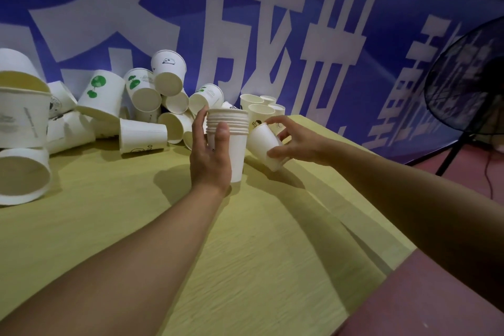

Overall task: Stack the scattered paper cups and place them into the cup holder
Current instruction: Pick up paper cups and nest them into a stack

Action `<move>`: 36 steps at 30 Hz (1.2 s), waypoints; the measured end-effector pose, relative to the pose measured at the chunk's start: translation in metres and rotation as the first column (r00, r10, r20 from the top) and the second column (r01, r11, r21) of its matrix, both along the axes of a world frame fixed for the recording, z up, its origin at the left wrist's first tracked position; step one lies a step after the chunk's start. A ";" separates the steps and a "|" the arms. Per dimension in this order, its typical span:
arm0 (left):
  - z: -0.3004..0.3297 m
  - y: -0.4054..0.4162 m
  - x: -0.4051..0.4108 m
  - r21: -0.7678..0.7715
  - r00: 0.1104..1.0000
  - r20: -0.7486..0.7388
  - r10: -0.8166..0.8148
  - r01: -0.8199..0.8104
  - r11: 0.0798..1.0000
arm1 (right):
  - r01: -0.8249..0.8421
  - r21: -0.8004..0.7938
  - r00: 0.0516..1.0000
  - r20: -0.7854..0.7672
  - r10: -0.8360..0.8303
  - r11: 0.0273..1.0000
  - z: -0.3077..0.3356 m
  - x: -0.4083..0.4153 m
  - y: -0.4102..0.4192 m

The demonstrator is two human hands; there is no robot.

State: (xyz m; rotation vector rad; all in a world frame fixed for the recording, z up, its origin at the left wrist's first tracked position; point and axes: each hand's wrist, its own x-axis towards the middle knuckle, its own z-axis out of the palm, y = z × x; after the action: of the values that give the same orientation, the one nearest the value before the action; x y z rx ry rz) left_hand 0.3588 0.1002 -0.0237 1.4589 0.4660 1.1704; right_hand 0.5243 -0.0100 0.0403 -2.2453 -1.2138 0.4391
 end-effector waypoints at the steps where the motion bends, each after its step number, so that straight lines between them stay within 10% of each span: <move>1: 0.000 0.000 0.000 0.000 1.000 0.006 -0.013 0.013 1.000 | 0.011 0.081 1.000 0.022 -0.013 0.997 0.002 0.000 -0.004; 9: -0.002 -0.006 0.002 0.102 0.987 -0.005 -0.158 0.157 0.982 | 0.114 0.619 0.992 -0.111 -0.058 0.777 0.030 -0.018 -0.010; 22: -0.001 -0.009 0.001 0.129 0.970 -0.068 -0.235 0.242 0.962 | 0.111 0.663 0.990 -0.136 -0.027 0.740 0.014 -0.057 0.007; 30: -0.001 0.000 0.005 0.021 0.998 -0.067 -0.024 0.025 0.999 | 0.108 0.643 0.994 -0.043 -0.105 0.758 -0.024 -0.053 0.026; 36: -0.001 0.004 0.005 -0.073 0.999 -0.013 0.030 -0.031 0.997 | 0.372 0.630 0.925 -0.191 -0.328 0.682 -0.040 -0.003 0.051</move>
State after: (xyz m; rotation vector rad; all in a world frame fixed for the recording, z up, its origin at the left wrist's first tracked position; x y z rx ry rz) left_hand 0.3643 0.1045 -0.0249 1.4004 0.5362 1.1573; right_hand 0.5212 0.0411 0.0006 -1.7479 -0.7053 -0.0800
